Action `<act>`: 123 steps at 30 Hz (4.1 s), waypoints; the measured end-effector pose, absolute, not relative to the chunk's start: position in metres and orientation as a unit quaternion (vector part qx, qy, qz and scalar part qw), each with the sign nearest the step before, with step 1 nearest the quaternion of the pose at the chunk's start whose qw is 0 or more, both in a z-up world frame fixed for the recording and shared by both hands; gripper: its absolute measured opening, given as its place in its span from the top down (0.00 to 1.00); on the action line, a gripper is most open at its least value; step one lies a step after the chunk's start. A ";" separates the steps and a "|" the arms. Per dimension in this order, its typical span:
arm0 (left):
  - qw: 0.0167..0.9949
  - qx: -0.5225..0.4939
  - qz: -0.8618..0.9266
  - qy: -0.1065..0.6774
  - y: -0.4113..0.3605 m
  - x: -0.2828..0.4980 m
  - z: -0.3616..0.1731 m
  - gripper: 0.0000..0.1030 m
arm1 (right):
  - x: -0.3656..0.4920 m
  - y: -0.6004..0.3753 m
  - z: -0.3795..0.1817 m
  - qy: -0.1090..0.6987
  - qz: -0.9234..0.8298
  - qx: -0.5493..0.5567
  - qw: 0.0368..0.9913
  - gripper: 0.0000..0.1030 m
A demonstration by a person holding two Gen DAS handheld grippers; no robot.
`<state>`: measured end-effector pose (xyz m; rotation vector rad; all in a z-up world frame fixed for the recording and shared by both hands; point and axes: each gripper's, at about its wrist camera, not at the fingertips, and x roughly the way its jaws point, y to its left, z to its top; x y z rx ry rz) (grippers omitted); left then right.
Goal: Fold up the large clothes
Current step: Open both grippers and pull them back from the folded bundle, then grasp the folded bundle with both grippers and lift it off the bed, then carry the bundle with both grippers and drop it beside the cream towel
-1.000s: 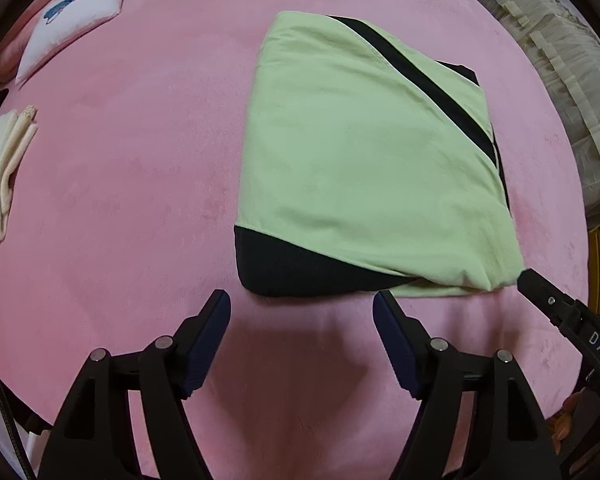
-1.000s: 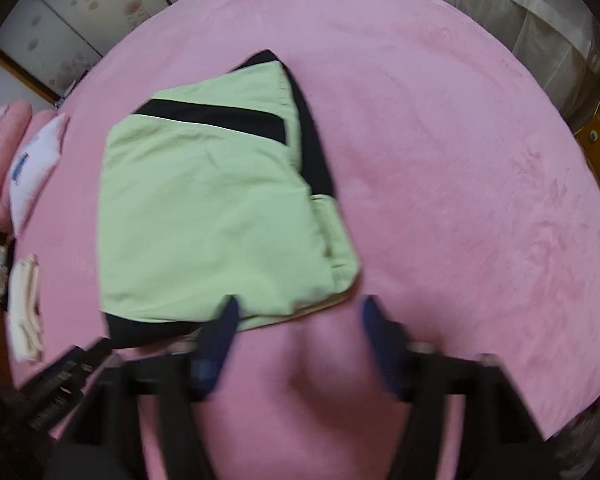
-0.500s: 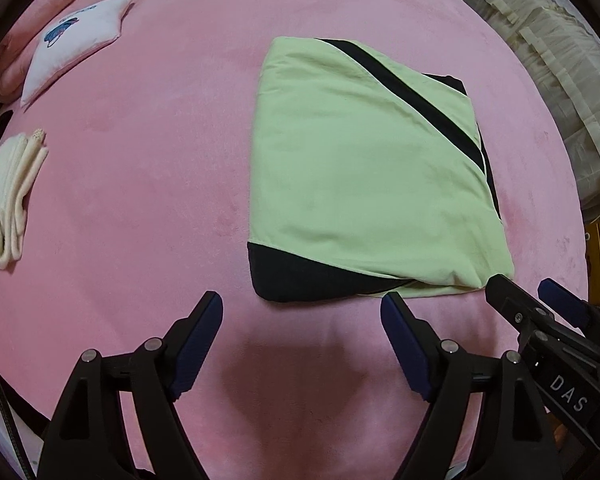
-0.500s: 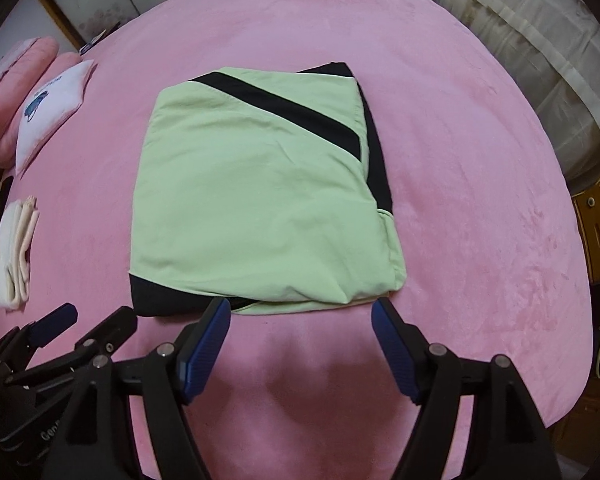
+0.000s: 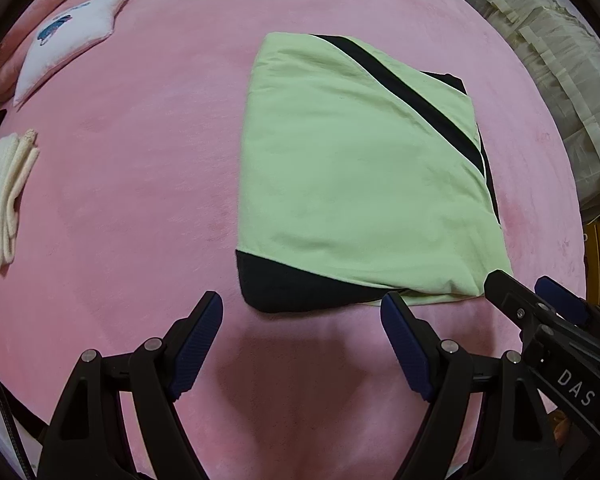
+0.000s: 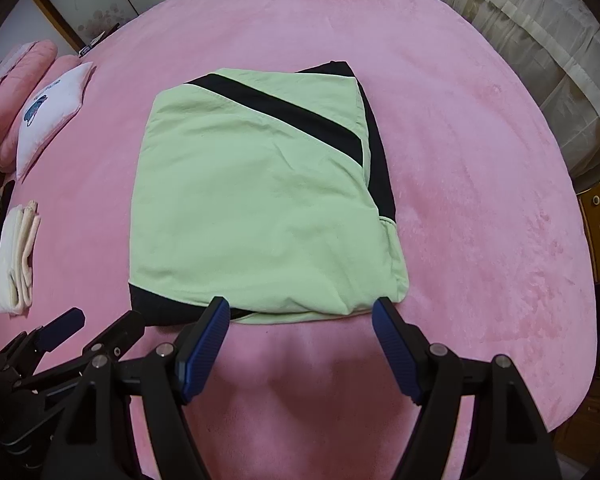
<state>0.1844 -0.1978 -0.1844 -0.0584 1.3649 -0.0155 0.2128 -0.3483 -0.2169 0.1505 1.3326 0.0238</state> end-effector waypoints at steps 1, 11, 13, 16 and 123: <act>0.775 -0.028 -0.010 0.632 -0.198 0.187 -0.186 0.22 | 0.214 -0.349 -0.219 0.619 0.011 0.070 0.783 0.28; 0.768 -0.022 -0.064 0.637 -0.175 0.233 -0.218 0.22 | 0.249 -0.399 -0.269 0.627 0.097 0.153 0.758 0.28; 0.761 -0.020 -0.065 0.645 -0.167 0.247 -0.227 0.22 | 0.262 -0.417 -0.282 0.628 0.102 0.174 0.752 0.28; 0.745 -0.056 -0.072 0.661 -0.149 0.266 -0.240 0.22 | 0.281 -0.435 -0.295 0.628 0.101 0.162 0.754 0.28; 0.816 0.163 0.307 0.462 0.500 0.165 -0.164 0.38 | 0.209 0.235 -0.268 0.622 0.278 0.268 0.681 0.38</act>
